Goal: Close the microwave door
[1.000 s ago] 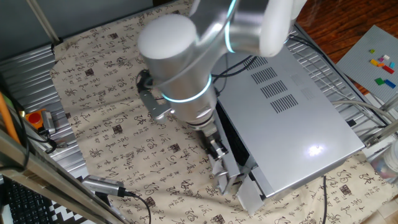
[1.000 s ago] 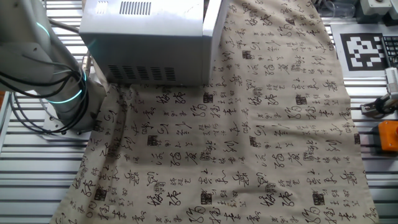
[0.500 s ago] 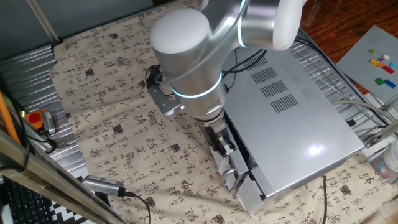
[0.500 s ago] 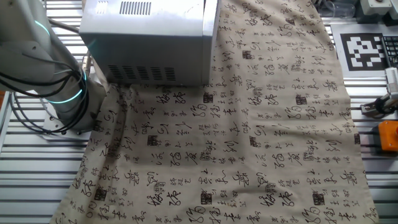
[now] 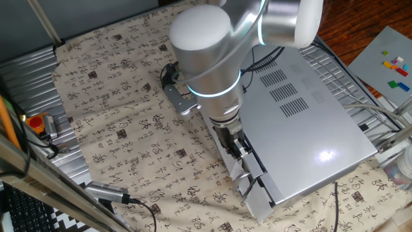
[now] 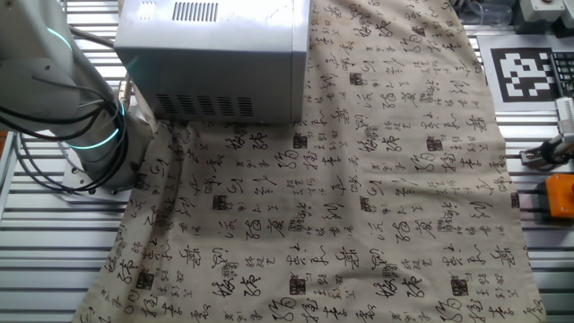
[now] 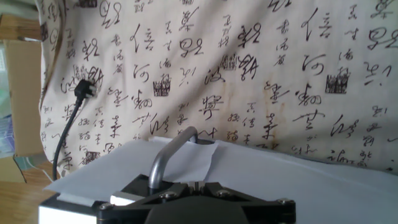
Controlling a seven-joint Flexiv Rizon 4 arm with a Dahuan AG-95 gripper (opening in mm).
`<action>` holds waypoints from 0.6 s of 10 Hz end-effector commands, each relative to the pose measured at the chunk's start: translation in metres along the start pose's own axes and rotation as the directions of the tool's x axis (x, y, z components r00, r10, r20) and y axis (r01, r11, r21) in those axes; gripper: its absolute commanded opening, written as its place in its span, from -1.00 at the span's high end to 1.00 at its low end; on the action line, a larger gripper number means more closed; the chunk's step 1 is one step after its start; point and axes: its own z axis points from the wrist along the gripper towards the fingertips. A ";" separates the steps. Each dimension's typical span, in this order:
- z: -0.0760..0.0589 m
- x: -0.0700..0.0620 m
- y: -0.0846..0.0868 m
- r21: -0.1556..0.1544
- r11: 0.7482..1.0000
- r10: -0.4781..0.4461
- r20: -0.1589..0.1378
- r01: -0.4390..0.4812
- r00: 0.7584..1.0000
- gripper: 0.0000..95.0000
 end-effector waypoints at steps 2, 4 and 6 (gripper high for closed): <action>0.001 0.002 0.001 0.000 1.000 0.000 -0.009 0.000 1.000 1.00; 0.003 0.005 0.001 -0.001 1.000 -0.001 -0.009 0.001 1.000 1.00; 0.003 0.006 0.000 -0.004 1.000 0.005 -0.015 -0.005 1.000 1.00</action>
